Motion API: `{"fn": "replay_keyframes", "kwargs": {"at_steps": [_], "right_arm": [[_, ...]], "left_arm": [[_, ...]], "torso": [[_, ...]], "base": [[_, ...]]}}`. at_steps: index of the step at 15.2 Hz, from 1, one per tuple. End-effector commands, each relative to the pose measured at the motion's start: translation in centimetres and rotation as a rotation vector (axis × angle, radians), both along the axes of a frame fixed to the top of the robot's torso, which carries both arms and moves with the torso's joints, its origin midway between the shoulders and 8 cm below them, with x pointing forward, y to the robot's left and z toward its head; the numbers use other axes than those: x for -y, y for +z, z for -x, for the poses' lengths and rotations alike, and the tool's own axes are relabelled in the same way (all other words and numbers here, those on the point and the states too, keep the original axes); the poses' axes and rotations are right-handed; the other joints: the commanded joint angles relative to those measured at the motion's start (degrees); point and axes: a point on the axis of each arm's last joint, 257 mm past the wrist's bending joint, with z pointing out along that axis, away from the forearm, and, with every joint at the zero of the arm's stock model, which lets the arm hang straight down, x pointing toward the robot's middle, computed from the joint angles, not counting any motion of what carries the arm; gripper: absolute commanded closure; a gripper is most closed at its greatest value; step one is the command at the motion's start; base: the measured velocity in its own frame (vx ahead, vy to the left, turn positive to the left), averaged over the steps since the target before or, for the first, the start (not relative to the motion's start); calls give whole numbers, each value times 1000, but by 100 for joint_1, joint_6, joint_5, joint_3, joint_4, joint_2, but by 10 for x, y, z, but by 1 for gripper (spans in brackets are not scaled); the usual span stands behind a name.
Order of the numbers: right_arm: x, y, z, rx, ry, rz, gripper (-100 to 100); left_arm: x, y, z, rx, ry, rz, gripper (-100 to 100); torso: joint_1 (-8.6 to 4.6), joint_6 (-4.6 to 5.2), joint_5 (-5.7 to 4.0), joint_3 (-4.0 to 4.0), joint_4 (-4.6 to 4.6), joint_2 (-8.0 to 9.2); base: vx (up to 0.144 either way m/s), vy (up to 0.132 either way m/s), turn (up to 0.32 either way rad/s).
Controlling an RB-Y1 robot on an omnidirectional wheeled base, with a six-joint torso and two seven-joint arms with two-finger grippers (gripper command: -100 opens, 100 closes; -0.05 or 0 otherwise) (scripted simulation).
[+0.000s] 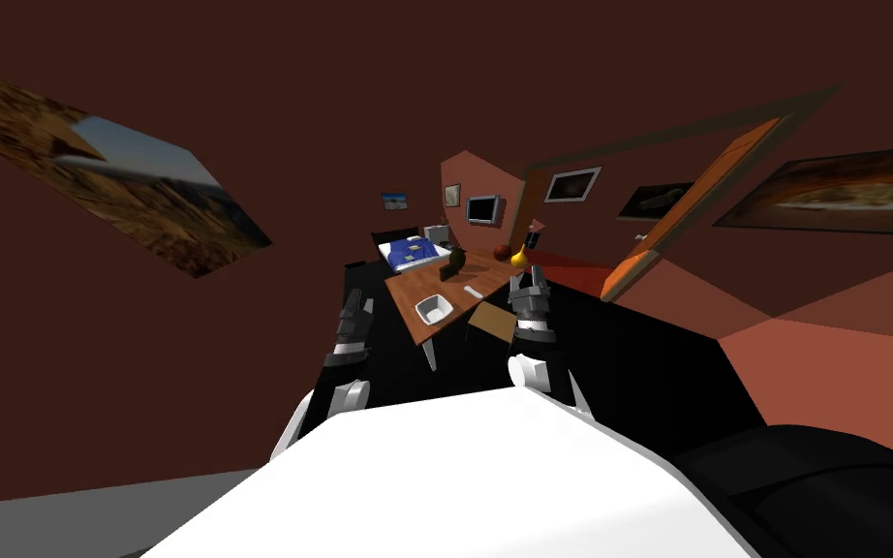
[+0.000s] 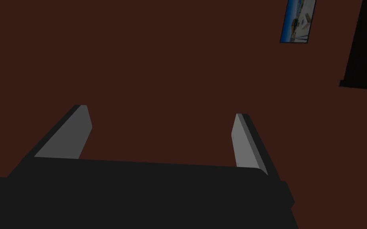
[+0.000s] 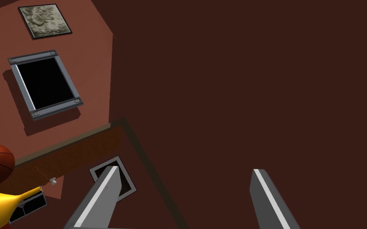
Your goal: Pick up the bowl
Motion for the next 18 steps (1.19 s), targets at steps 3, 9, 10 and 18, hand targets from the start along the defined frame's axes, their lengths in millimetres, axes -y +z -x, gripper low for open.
{"fn": "replay_keyframes", "kwargs": {"at_steps": [3,9,10,18], "right_arm": [[0,0,0,0,0,0,0],[0,0,0,0,0,0,0],[0,0,0,0,0,0,0],[0,0,0,0,0,0,0]], "left_arm": [[1,-27,-14,-105,-25,34,-100],[0,-57,-25,-214,-35,74,-100],[0,-69,-29,-259,-40,96,-100],[-3,-118,-39,-429,-34,177,-100]], "torso": [[0,0,0,1,1,2],[-3,0,-1,-1,0,-1],[2,-1,0,0,0,1],[-2,1,0,0,0,-1]], "base": [[24,-43,-62],[30,-46,-53],[24,-32,-49],[32,-43,-63]]}}
